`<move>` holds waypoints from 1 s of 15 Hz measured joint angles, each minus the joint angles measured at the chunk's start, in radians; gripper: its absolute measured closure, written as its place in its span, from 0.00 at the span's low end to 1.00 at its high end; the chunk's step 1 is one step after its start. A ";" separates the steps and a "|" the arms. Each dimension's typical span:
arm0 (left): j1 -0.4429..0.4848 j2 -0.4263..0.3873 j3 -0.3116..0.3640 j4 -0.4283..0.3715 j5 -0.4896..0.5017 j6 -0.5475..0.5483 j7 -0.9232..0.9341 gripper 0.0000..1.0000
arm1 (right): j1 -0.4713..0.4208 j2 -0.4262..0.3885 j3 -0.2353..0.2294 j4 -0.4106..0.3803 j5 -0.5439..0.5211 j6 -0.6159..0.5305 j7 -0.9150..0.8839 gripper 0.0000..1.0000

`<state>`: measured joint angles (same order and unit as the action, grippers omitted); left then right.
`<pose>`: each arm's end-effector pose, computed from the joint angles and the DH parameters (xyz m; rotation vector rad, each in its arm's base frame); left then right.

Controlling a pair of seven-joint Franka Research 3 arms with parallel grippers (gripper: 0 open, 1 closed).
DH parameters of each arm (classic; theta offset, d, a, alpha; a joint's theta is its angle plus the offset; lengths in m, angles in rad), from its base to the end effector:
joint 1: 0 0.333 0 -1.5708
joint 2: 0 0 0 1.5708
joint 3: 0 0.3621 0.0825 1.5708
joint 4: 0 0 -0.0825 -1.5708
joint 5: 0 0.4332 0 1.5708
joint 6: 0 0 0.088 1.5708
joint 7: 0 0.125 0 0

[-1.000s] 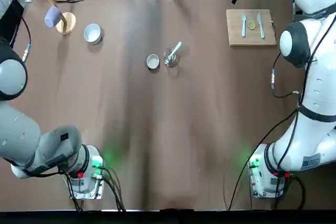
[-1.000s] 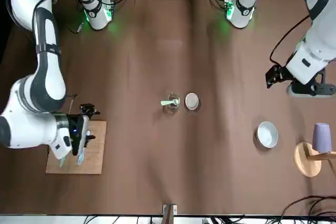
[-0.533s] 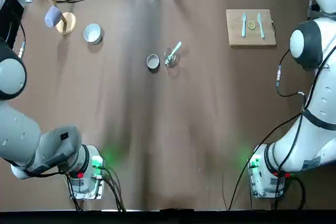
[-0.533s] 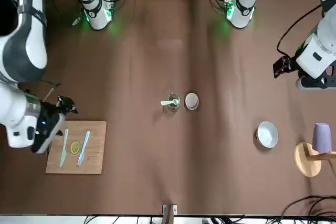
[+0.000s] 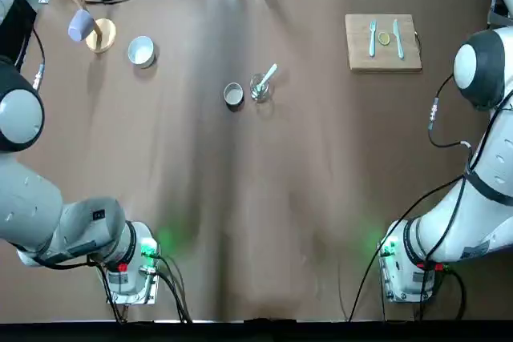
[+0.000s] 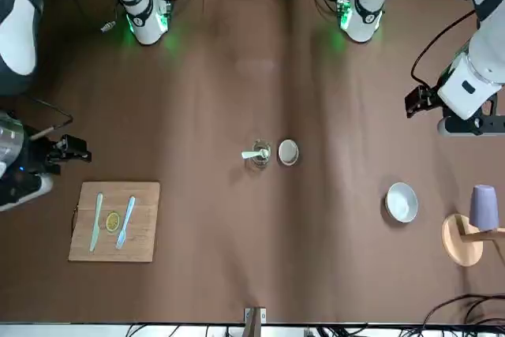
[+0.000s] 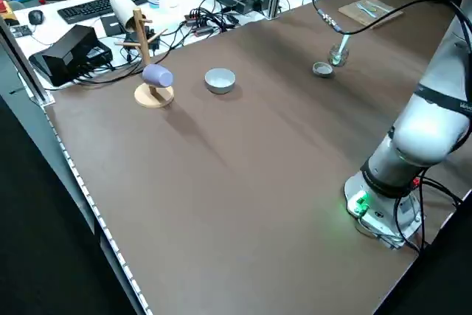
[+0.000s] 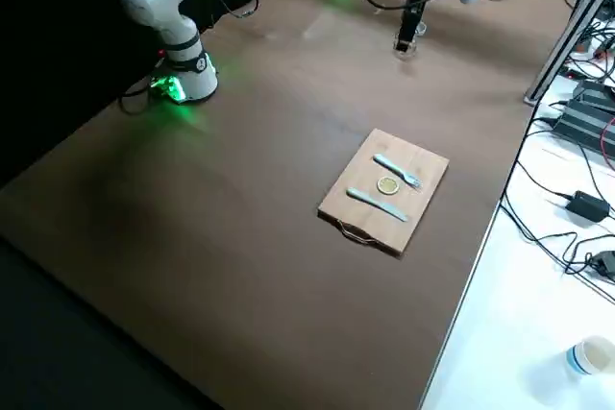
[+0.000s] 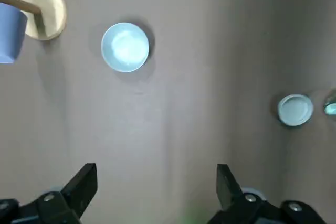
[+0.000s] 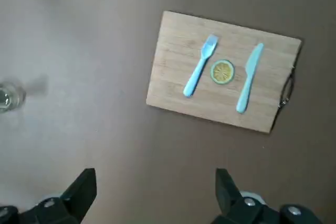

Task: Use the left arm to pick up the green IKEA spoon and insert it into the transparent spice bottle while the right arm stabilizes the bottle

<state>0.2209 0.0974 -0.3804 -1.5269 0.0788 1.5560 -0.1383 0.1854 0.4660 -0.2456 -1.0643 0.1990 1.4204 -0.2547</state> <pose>0.6270 -0.0793 0.6181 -3.0890 0.0339 0.0840 0.7379 0.0300 0.5926 -3.0161 -0.3554 0.1284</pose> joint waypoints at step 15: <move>-0.158 -0.100 0.219 -0.088 -0.075 0.133 0.001 0.00 | -0.231 -0.336 0.286 -0.427 -0.182 0.164 0.346 0.00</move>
<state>0.0627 -0.0024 -0.1619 -1.6149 0.0040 1.6886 -0.1373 -0.0452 0.1303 0.0400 -1.4914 0.0169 1.5843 0.0910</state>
